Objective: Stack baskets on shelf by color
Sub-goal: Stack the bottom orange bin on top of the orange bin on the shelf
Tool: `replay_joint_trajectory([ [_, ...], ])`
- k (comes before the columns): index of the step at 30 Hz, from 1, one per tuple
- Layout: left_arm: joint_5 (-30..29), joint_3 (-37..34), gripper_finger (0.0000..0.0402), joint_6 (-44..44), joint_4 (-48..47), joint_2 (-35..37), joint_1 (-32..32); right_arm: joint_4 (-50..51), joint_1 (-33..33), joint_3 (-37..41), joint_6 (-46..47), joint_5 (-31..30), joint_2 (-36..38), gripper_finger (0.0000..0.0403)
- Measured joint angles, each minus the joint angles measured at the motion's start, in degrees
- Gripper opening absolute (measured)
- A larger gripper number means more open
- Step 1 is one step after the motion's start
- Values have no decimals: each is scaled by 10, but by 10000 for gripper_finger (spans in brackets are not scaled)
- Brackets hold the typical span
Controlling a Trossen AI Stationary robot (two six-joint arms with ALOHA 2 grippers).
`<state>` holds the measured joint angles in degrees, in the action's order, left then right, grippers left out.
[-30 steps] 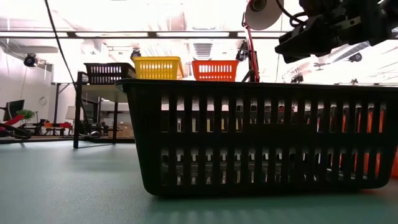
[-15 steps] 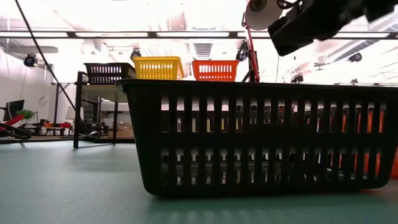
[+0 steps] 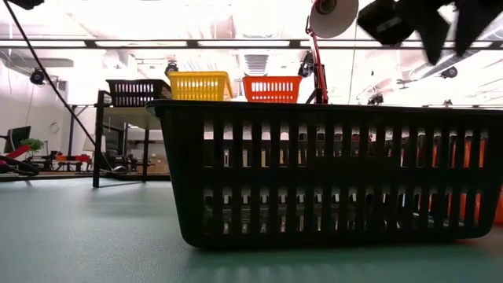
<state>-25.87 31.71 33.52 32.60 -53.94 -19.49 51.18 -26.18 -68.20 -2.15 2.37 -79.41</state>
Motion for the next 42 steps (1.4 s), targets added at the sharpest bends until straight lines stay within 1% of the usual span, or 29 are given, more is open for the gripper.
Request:
replay_joint_trajectory([
  [2,0,2,0,0,4,-1,0,39,-15,-34,-8,1,-21,101],
  [6,0,2,0,0,17,-2,0,100,-59,-76,-28,0,-59,141],
  [9,0,2,0,0,17,-2,0,154,-102,-100,-64,0,-87,158],
  [11,0,2,0,0,17,-3,0,179,-132,-110,-90,-11,-104,164],
  [14,0,2,0,-1,17,-3,0,196,-165,-112,-133,-22,-128,166],
  [18,0,2,0,-1,17,-3,-1,193,-192,-108,-139,-24,-157,160],
  [26,1,2,0,-2,16,-3,-1,188,-193,-103,-134,-25,-160,148],
  [33,1,2,0,-3,15,-3,-1,187,-193,-64,-128,-24,-160,148],
  [36,1,2,0,-3,15,-3,-1,165,-193,-50,-133,-24,-160,143],
  [42,1,2,0,-2,15,-3,-1,88,-193,-27,-131,-26,-159,133],
])
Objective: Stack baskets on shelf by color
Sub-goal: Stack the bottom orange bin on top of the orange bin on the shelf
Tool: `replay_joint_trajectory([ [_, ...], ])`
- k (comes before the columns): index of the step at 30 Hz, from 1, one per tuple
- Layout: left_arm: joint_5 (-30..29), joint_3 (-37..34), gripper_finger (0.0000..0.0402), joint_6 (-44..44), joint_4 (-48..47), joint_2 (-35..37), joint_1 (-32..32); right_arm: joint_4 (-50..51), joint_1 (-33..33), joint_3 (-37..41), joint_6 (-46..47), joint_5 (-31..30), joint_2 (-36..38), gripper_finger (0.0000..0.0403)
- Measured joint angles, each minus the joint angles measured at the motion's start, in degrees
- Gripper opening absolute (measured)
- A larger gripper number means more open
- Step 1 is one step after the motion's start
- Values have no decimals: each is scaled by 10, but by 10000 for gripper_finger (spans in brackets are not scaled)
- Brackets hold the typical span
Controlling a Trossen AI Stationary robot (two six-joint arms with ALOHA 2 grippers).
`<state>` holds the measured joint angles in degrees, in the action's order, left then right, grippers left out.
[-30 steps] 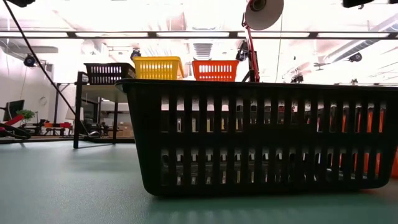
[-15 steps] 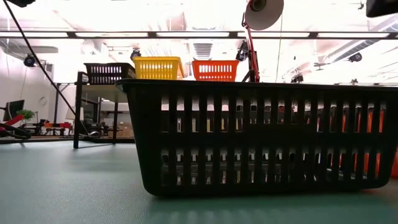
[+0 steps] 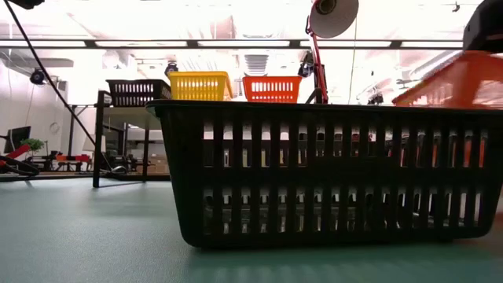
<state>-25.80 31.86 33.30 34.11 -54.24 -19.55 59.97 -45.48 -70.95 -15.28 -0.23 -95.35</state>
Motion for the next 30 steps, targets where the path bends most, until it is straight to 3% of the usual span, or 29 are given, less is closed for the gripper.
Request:
replay_joint_trajectory([
  [5,0,0,0,0,0,0,0,-38,15,-15,62,-60,3,124],
  [17,0,0,0,0,0,0,0,-4,43,-54,162,-28,26,118],
  [22,0,0,0,0,-1,0,0,29,39,-35,192,-12,26,116],
  [30,0,0,0,0,-1,0,0,-18,31,33,243,-12,26,111],
])
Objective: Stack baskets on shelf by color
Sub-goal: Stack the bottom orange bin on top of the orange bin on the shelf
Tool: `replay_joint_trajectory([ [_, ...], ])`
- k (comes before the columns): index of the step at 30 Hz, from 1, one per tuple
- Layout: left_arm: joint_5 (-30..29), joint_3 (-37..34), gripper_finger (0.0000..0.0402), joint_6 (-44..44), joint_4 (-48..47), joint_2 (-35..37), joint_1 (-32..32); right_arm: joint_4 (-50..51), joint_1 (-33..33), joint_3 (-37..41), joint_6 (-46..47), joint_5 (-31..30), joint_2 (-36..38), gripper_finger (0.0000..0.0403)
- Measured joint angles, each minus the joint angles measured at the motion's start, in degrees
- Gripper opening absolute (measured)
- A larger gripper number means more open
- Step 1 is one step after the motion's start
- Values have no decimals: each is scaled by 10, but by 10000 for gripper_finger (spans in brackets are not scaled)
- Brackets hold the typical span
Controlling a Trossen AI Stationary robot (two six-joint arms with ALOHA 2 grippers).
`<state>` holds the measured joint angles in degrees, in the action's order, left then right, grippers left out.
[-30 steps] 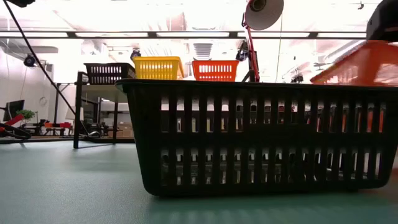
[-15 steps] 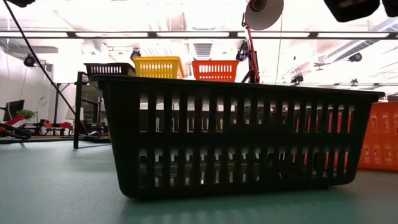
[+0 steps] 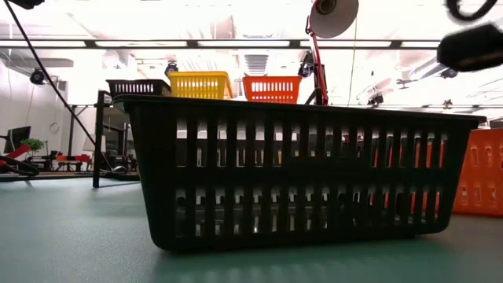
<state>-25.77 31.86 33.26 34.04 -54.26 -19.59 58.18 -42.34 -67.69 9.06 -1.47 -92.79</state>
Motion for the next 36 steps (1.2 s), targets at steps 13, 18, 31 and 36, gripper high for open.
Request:
replay_joint_trajectory([
  [13,0,0,0,0,0,0,0,-76,0,44,-11,3,5,15],
  [18,0,0,0,7,1,2,0,-71,0,3,6,4,5,10],
  [31,-65,-9,0,61,29,35,-1,93,46,-195,173,-104,5,9],
  [36,-65,-18,0,61,27,35,-1,93,70,-230,196,-148,6,9],
])
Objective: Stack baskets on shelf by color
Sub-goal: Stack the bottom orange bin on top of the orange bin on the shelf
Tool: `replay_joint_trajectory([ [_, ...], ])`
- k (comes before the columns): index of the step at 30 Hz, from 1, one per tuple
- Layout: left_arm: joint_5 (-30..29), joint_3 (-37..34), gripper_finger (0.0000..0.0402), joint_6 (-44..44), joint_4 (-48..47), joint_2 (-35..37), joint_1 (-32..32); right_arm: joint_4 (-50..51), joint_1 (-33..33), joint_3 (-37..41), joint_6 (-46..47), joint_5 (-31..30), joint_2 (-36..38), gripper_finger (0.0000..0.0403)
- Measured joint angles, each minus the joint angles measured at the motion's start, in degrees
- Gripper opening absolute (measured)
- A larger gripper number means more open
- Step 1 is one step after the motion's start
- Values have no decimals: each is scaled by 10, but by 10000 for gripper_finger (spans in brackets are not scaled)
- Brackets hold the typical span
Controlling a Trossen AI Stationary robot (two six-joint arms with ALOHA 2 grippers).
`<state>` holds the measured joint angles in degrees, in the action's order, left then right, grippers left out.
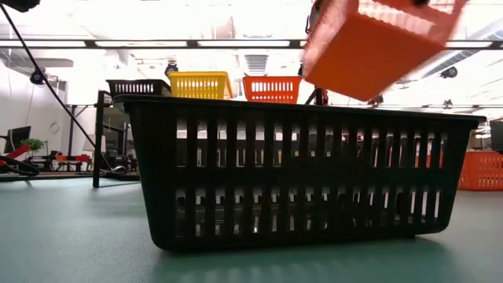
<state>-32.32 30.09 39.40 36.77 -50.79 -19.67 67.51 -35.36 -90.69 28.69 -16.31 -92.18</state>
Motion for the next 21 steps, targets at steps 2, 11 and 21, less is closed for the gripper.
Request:
replay_joint_trajectory([
  [2,0,-3,0,0,0,7,0,-13,9,-11,-1,-23,0,9],
  [11,-12,-33,0,0,0,67,0,-97,53,-60,-85,-74,0,9],
  [21,-11,-55,0,3,3,110,0,-183,172,-84,-240,-106,0,8],
])
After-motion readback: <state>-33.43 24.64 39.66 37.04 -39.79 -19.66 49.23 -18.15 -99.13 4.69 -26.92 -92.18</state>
